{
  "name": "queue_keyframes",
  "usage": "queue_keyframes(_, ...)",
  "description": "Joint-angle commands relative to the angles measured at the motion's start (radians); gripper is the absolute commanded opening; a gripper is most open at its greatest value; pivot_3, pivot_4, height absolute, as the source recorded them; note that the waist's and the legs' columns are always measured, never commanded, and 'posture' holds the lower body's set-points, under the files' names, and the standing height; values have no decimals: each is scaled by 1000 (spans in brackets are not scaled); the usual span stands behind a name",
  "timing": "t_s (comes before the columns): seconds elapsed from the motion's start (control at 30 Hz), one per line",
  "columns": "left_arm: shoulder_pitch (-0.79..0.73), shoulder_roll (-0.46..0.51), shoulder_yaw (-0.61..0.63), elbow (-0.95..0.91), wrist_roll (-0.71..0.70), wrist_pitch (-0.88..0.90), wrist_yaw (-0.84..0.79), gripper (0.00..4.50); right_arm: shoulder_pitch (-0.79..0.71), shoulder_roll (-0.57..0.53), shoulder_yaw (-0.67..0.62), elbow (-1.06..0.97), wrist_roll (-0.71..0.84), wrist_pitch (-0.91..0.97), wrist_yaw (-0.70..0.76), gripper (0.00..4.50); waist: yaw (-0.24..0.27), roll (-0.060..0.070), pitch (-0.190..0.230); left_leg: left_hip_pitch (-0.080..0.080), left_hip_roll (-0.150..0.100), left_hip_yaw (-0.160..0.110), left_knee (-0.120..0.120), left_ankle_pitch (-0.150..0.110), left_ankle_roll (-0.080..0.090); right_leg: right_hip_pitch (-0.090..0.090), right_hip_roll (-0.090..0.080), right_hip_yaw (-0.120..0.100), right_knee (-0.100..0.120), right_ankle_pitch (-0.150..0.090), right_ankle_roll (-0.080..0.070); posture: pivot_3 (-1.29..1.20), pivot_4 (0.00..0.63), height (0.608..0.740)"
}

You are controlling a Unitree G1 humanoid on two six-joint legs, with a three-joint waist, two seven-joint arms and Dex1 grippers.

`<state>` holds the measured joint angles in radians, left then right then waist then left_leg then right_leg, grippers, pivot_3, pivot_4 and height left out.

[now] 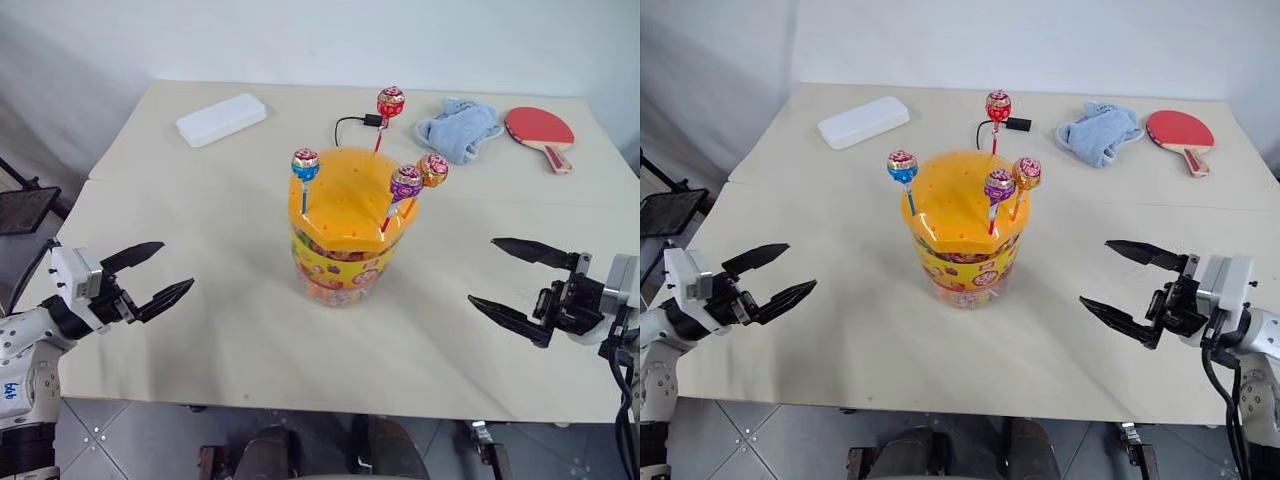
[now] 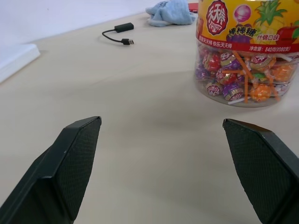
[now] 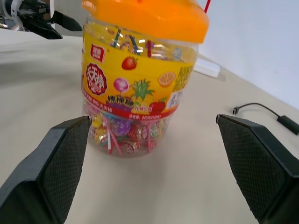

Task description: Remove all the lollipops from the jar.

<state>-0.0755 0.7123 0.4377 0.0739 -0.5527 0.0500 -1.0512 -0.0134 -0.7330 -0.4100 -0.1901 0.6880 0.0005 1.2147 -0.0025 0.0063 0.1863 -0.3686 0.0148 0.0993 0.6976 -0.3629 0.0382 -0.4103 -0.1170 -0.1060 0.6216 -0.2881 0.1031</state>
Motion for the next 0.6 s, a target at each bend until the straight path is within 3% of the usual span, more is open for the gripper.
queue_keyframes(0.03, -11, 8, 8, -52, -53, 38, -12, 4425, -25, 3, -17, -32, 43, 31, -30, 4490, 1, 0, 0, 0, 0, 0, 0, 0, 0, 0, 0, 0, 0, 0, 0, 0, 150, 740)
queue_keyframes(0.3, -141, 50, 56, -266, -443, 384, 2, 4425, -29, -64, -104, -261, 298, 270, -165, 4490, 8, -1, 0, -1, 0, -4, 2, 0, 0, 2, -2, -1, 0, 0, 0, 0, 150, 740)
queue_keyframes(0.47, -248, 67, -1, -284, -439, 408, -38, 4425, -125, -37, -28, -320, 318, 310, -247, 4490, 1, -1, 0, 0, 0, -3, 2, 0, 0, 2, 0, -1, 0, 0, 0, 0, 150, 740)
queue_keyframes(0.6, -352, 58, -80, -275, -397, 401, -57, 4425, -131, -48, -25, -306, 307, 315, -205, 4490, 6, -1, 0, -1, 0, -2, 2, 0, -1, 1, 3, -1, 0, 0, 0, 0, 150, 740)
